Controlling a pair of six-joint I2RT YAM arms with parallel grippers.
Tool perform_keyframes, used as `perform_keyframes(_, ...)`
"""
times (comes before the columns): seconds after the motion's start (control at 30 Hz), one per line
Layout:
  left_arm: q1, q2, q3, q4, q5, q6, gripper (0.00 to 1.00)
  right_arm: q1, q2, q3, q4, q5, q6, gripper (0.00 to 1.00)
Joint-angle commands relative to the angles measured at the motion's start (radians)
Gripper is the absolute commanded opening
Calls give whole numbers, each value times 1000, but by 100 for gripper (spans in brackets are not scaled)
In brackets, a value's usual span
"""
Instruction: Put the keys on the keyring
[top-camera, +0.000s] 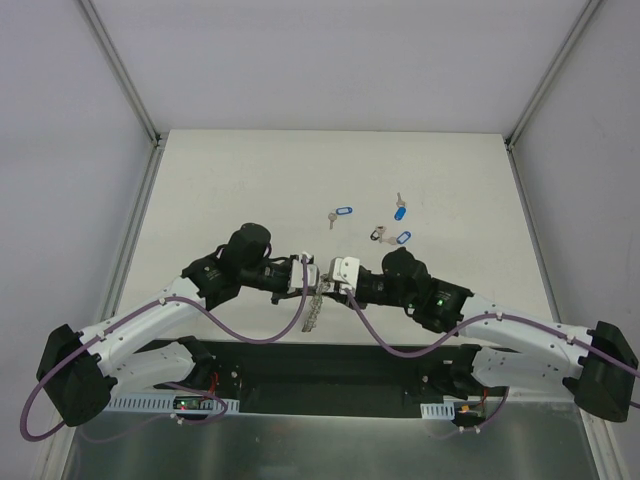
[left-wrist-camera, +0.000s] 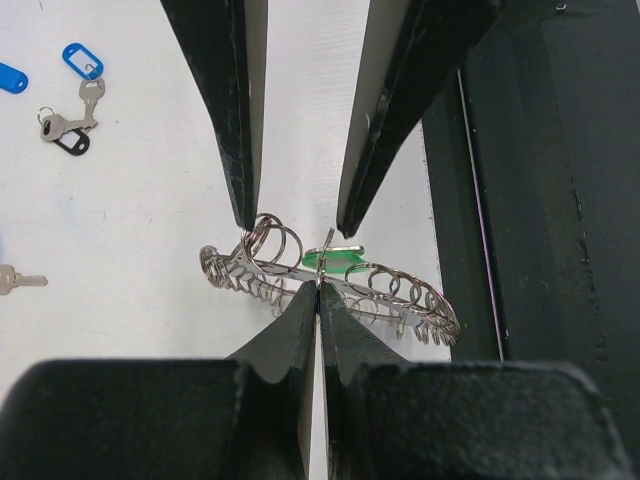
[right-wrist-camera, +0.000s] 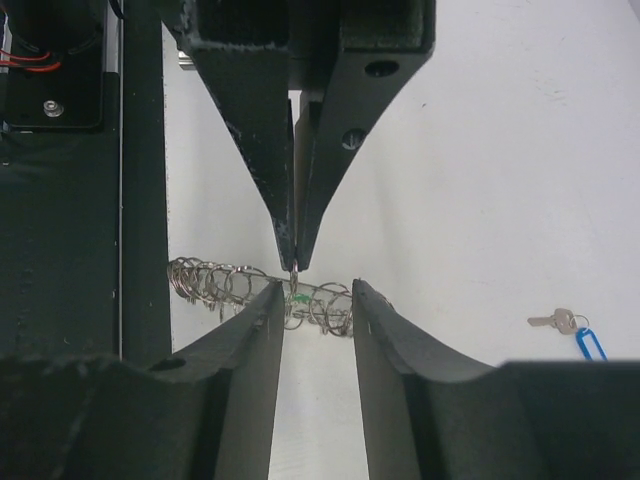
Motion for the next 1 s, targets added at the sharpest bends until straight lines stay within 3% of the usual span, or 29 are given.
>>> perform_keyframes(0.0, 6, -28, 27, 40, 13, -11, 0, -24, -44, 12, -58, -34, -27, 36)
perform_keyframes(0.47, 14, -28, 22, 59, 5, -28, 0, -53, 25, 47, -102, -113, -47, 29)
perform_keyframes(0.8, 15, -23, 22, 71, 8, -37, 0, -53, 48, 29, -6, -110, -15, 28)
perform_keyframes(0.97, 15, -25, 22, 74, 11, -40, 0, -53, 52, 26, 16, -113, -6, 19)
